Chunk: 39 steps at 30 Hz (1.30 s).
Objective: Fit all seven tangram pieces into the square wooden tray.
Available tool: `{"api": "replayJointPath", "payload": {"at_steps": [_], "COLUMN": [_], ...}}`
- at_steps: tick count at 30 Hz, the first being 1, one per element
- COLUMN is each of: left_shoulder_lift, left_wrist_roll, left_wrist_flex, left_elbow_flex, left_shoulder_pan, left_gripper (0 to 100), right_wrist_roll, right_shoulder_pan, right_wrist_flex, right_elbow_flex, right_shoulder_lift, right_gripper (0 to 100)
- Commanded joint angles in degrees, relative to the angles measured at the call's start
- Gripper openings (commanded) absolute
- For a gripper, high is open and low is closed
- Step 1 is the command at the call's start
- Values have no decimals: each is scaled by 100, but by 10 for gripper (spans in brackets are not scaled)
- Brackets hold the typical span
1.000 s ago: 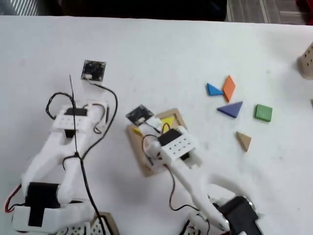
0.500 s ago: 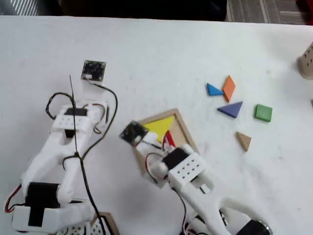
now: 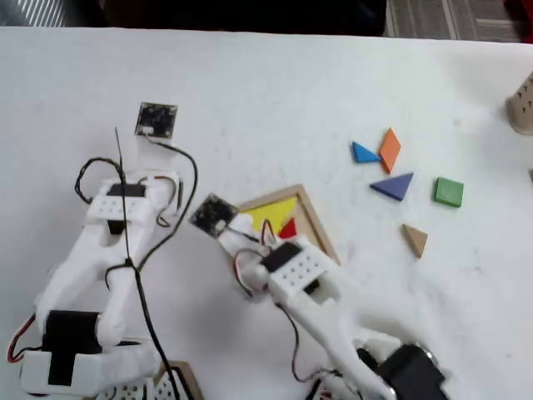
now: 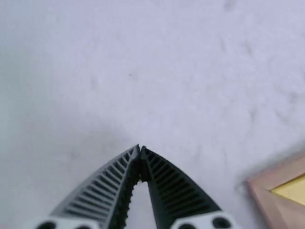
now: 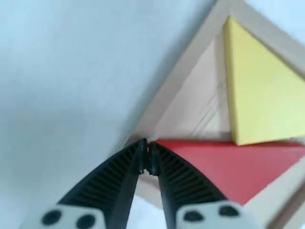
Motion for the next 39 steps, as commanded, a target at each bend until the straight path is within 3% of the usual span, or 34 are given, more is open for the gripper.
{"api": "replayJointPath", "payload": {"at_steps": [1, 11, 20, 25, 39], "left_shoulder_lift": [-75, -75, -75, -75, -75], "left_wrist_roll": [-18, -35, -35, -35, -35], "left_wrist_flex": [-132, -132, -132, -132, -132], "left_elbow_flex": [-35, -35, -35, -26, -26], "left_shoulder_pan": [-57, -48, -40, -40, -40], "left_gripper": [23, 23, 23, 23, 23], "right_wrist_roll": [97, 53, -185, 273, -18], "right_shoulder_pan": [409, 734, 1402, 1235, 1244], "right_wrist_flex": [-119, -470, 426, 321, 286], "right_elbow_flex": [-589, -1407, -1108, -176, 0], "right_shoulder_lift": [470, 892, -374, -611, -752], "right_gripper": [18, 18, 18, 18, 18]}}
